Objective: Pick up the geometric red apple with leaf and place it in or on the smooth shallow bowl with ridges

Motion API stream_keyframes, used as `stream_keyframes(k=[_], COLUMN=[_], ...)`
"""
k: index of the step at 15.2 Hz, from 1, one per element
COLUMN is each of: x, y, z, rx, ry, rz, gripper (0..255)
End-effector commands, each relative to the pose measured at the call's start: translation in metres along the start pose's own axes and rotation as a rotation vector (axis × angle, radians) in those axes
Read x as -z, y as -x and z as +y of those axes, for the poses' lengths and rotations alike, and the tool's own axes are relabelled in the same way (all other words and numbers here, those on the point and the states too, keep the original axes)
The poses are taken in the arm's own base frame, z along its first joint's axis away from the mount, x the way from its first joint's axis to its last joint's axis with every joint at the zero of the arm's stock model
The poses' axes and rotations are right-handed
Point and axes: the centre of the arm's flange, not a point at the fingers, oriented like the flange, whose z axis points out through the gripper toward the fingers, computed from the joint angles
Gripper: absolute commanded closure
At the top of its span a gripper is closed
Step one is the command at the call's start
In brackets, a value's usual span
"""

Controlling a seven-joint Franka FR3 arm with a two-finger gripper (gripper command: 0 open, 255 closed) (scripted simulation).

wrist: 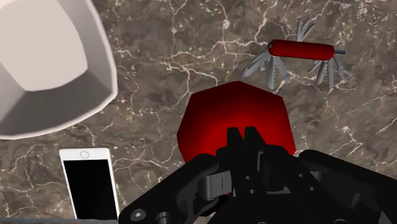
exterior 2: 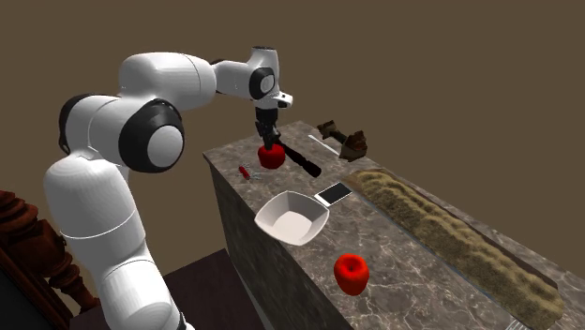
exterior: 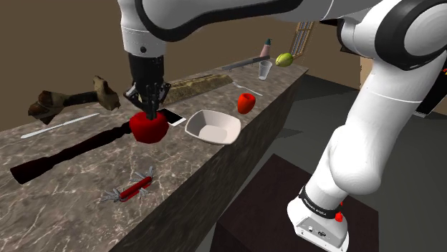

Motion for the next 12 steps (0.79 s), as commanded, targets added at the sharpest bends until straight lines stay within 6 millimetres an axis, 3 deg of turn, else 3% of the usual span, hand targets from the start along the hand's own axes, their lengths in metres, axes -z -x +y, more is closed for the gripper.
stream_keyframes(k=[1, 6, 12], x=[0.011, 0.037, 0.052], y=[0.001, 0.001, 0.028], z=[0.0, -0.001, 0.072], rx=[0.0, 0.0, 0.0], ry=[0.0, 0.0, 0.0], rz=[0.0, 0.0, 0.0], gripper=[255, 255, 255])
